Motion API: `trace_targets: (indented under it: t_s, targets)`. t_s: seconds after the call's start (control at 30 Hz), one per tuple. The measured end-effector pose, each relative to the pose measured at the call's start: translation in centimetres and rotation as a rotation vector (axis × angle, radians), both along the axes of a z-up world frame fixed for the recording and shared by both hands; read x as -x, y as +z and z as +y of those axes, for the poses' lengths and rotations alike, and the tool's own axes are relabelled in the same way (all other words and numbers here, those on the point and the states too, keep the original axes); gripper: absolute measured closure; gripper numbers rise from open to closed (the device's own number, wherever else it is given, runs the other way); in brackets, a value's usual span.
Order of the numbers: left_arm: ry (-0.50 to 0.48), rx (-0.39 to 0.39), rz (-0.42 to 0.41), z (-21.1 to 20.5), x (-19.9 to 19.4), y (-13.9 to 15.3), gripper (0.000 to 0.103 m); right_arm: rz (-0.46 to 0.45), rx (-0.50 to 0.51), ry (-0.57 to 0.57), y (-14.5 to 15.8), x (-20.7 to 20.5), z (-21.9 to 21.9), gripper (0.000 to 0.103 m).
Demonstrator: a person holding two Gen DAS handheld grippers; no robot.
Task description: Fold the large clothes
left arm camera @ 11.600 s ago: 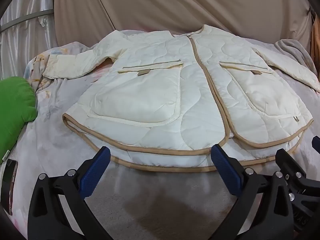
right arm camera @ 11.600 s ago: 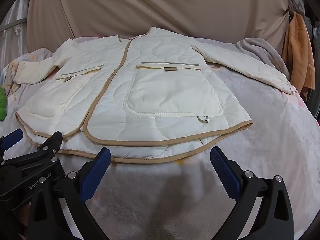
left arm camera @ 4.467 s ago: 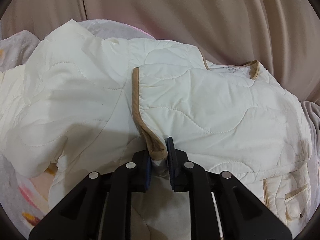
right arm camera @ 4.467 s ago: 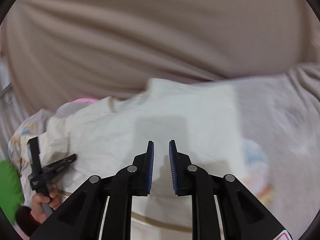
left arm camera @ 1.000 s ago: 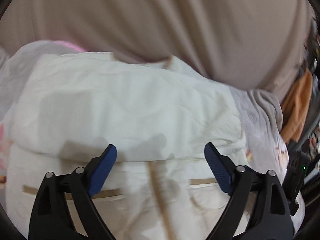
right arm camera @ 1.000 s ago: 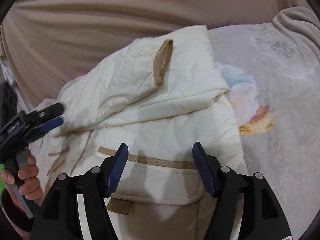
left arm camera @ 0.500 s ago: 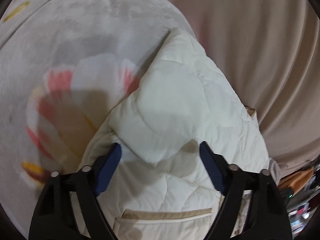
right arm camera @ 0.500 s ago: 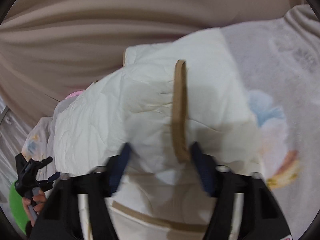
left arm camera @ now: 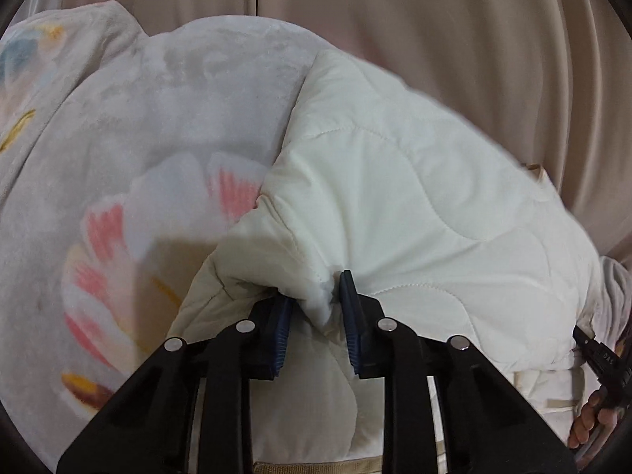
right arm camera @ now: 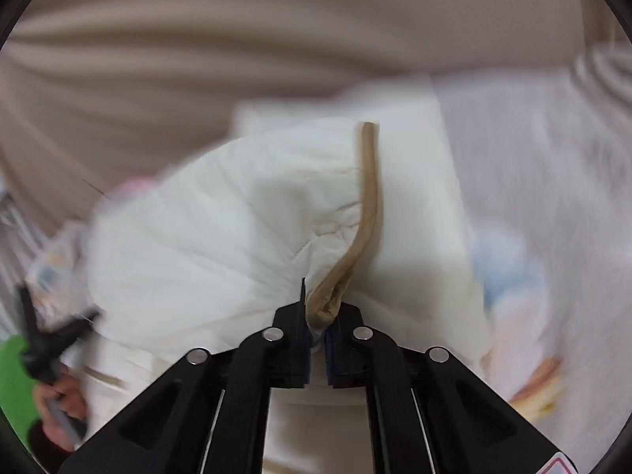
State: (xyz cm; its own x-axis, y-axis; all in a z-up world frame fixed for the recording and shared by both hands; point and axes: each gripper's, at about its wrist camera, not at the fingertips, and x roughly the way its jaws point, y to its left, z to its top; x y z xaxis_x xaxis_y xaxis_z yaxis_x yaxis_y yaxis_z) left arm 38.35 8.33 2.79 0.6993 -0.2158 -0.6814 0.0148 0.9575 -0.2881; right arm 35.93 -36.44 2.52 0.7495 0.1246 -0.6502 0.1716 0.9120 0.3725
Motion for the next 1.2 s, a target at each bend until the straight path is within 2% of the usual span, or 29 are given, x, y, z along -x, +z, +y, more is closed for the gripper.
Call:
trace_targets:
  t_s: [0.07, 0.23, 0.3, 0.37, 0.43, 0.53, 0.6, 0.7, 0.8, 0.93, 1.03, 1.07, 1.13, 1.2]
  targets:
    - [0.006, -0.021, -0.028, 0.0, 0.6, -0.3, 0.079, -0.022, -0.031, -0.008, -0.2, 0.4, -0.2, 0.099]
    - [0.017, -0.004, -0.046, 0.3, 1.2, -0.7, 0.077, -0.021, 0.029, -0.071, 1.4, 1.8, 0.0, 0.089]
    - [0.034, 0.007, -0.043, 0.5, 1.1, -0.8, 0.076, -0.048, 0.059, -0.138, 2.8, 2.8, 0.2, 0.08]
    - [0.048, 0.023, -0.041, 0.5, 1.3, -0.8, 0.076, -0.11, 0.113, -0.192, 5.0, 3.6, 1.1, 0.08]
    - [0.06, 0.032, -0.04, 0.6, 1.4, -0.8, 0.076, -0.164, 0.127, -0.145, 7.2, 3.6, 2.8, 0.08]
    - [0.067, 0.033, -0.04, 0.6, 1.6, -1.1, 0.076, -0.169, 0.167, 0.056, 9.7, 0.4, 9.1, 0.08]
    - [0.069, 0.037, -0.04, 0.7, 1.7, -1.1, 0.076, -0.153, 0.203, 0.22, 10.1, -2.8, 15.0, 0.08]
    - [0.07, 0.05, -0.038, 0.8, 1.9, -1.2, 0.076, -0.131, 0.244, 0.366, 9.5, -7.1, 22.6, 0.08]
    - [0.07, 0.054, -0.034, 0.8, 1.7, -1.3, 0.076, -0.099, 0.245, 0.428, 8.2, -11.3, 28.4, 0.08]
    - [0.07, 0.049, -0.03, 0.8, 1.5, -1.4, 0.076, -0.061, 0.266, 0.461, 5.7, -15.4, 34.0, 0.08]
    - [0.07, 0.046, -0.028, 0.8, 1.4, -1.4, 0.076, -0.049, 0.286, 0.472, 4.5, -17.0, 34.6, 0.083]
    - [0.069, 0.052, -0.028, 0.9, 1.4, -1.4, 0.076, -0.048, 0.291, 0.466, 4.0, -17.4, 34.5, 0.092]
    - [0.067, 0.059, -0.028, 1.0, 1.4, -1.5, 0.076, -0.037, 0.281, 0.447, 3.1, -17.9, 32.2, 0.093]
    - [0.063, 0.059, -0.031, 1.0, 1.4, -1.5, 0.075, -0.038, 0.269, 0.4, 2.8, -17.8, 28.7, 0.1]
